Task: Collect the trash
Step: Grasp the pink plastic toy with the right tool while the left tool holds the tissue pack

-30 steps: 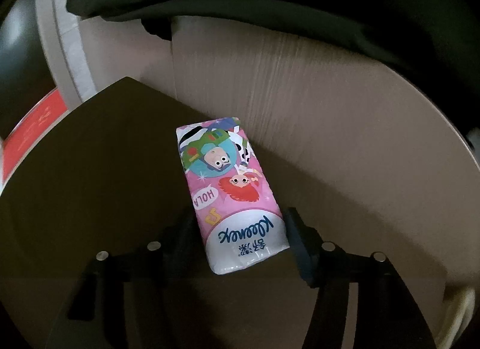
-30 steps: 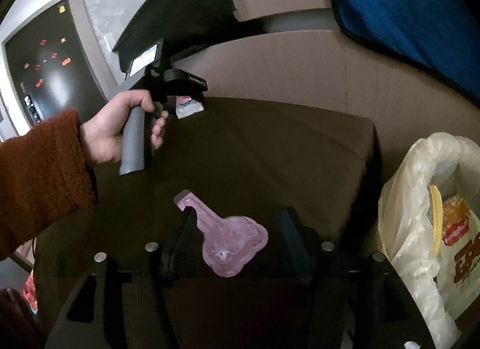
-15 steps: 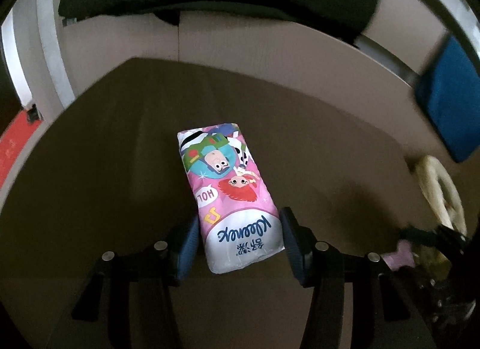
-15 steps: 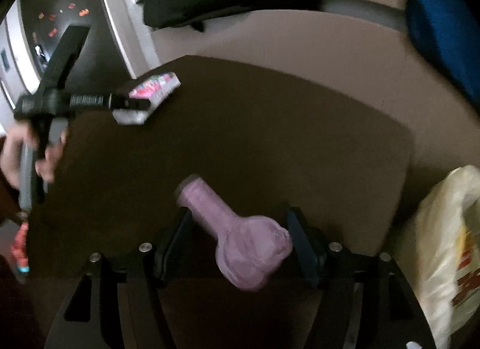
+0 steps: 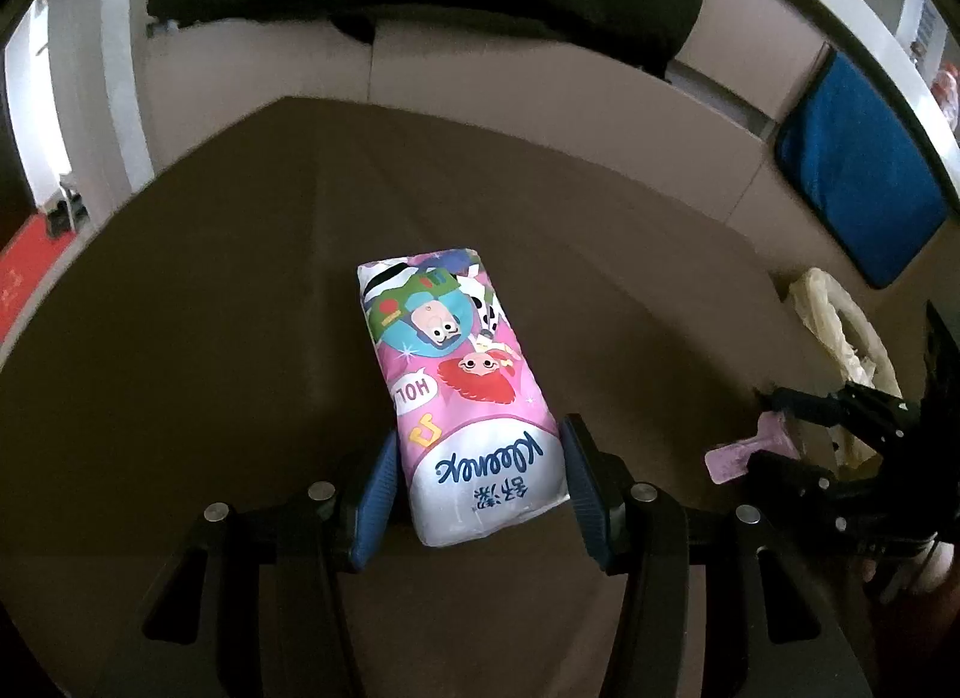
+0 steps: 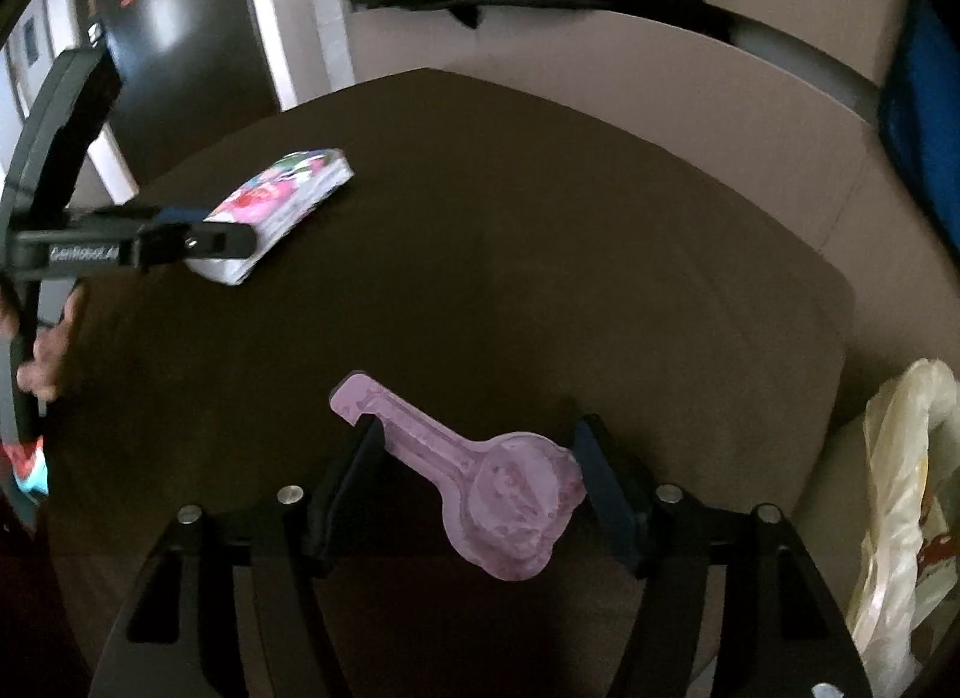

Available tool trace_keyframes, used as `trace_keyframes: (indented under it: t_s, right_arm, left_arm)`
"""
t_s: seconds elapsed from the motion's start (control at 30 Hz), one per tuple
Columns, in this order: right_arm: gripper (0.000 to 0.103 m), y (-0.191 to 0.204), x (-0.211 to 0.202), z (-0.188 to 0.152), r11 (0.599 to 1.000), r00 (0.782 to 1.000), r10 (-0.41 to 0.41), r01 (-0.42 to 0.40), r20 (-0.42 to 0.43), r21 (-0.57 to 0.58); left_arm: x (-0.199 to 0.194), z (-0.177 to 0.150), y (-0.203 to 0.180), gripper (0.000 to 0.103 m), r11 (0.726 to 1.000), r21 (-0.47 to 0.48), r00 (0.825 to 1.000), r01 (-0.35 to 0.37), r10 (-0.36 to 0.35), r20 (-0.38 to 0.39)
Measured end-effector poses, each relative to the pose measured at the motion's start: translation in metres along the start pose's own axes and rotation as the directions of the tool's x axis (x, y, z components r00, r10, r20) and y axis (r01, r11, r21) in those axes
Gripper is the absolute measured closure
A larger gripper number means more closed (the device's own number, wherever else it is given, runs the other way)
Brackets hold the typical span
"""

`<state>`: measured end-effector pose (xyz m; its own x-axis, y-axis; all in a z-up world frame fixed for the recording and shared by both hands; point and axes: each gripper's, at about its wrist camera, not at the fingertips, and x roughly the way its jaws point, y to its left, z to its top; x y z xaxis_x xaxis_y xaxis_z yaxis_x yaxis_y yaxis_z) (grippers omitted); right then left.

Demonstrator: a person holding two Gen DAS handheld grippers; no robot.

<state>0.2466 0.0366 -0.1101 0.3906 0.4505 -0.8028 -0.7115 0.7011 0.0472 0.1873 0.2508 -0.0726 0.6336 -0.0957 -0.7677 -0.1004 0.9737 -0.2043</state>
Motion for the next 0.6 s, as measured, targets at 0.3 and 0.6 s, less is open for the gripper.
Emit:
trace_keyframes:
  t_s: [0.3, 0.6]
  right_arm:
    - [0.068, -0.009, -0.038, -0.001, 0.991, 0.992, 0.005, -0.021, 0.125, 0.13]
    - [0.041, 0.008, -0.061, -0.026, 0.998, 0.981, -0.015, 0.004, 0.194, 0.057]
  left_arm:
    - [-0.041, 0.006, -0.024, 0.052, 0.997, 0.07, 0.992, -0.042, 0.033, 0.124]
    - [-0.053, -0.007, -0.026, 0.051, 0.999, 0.046, 0.995, -0.005, 0.001, 0.104]
